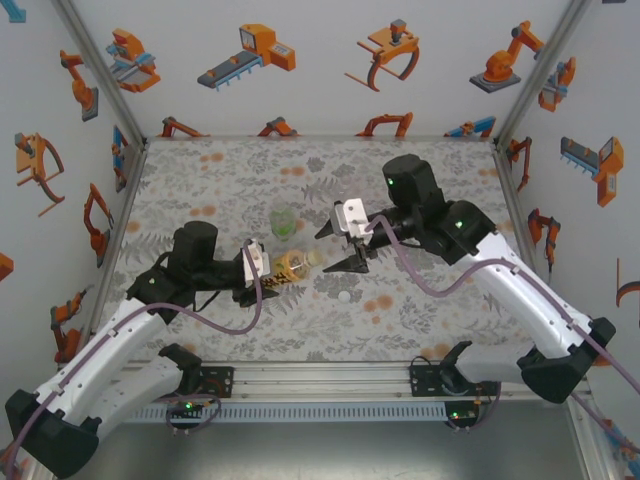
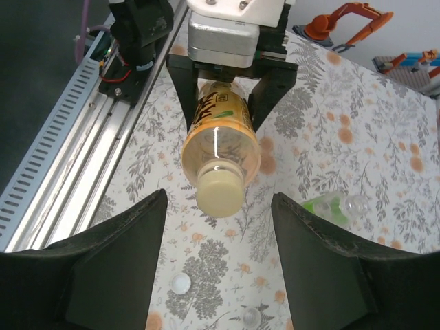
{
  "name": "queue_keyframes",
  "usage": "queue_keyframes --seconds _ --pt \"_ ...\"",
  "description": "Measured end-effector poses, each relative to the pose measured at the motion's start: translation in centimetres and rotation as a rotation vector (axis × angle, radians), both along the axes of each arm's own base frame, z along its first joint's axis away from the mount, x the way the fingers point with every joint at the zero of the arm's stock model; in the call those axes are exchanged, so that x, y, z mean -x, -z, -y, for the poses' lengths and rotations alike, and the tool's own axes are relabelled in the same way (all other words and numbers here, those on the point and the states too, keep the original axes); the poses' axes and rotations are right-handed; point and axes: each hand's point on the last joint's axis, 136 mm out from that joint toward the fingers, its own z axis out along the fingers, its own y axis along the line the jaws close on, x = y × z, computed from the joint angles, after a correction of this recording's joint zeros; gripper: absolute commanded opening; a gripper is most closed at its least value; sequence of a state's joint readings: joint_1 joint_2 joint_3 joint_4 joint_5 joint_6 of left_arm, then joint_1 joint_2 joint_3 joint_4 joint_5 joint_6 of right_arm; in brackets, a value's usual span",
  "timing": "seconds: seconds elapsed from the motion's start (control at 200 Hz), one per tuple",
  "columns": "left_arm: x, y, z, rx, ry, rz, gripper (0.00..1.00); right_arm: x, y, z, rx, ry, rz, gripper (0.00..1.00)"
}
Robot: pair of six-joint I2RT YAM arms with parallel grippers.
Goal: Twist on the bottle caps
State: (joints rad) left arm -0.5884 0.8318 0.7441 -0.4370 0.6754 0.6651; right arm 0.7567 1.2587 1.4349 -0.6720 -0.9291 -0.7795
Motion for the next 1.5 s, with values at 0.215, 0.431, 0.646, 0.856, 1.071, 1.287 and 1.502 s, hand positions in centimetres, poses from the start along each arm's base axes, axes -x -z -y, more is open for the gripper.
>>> queue_keyframes --seconds 0.215,0.431,0.646,0.856,1.071,1.287,1.502 --pt "0.0 0.0 0.0 -0.001 0.000 -0.001 0.00 0.2 2.4 -0.8 0.039 -0.023 -0.005 0.52" --pt "0.0 0.0 0.0 -0.001 0.001 -0.001 0.00 -0.1 2.9 -0.9 0.049 -0.008 0.011 0.49" --pt "0.0 0.1 0.0 -0.004 0.000 -0.006 0.00 -0.1 2.9 -1.1 0.048 -0.010 0.016 0.47" --pt "0.0 0.3 0.1 -0.007 0.002 -0.010 0.00 -0.2 2.8 -1.1 0.044 -0.007 0.021 0.42" --pt "0.2 0.4 0.1 -0.011 0.010 -0.012 0.00 -0.2 2.8 -1.1 0.046 -0.004 0.021 0.34" --pt "0.2 0.5 0.1 -0.016 0.006 -0.016 0.00 -0.6 2.9 -1.2 0.062 0.035 -0.029 0.28" --pt "-0.6 0.7 -0.3 -0.043 -0.039 0.000 0.00 -2.2 3.3 -1.6 0.098 0.177 -0.159 0.20"
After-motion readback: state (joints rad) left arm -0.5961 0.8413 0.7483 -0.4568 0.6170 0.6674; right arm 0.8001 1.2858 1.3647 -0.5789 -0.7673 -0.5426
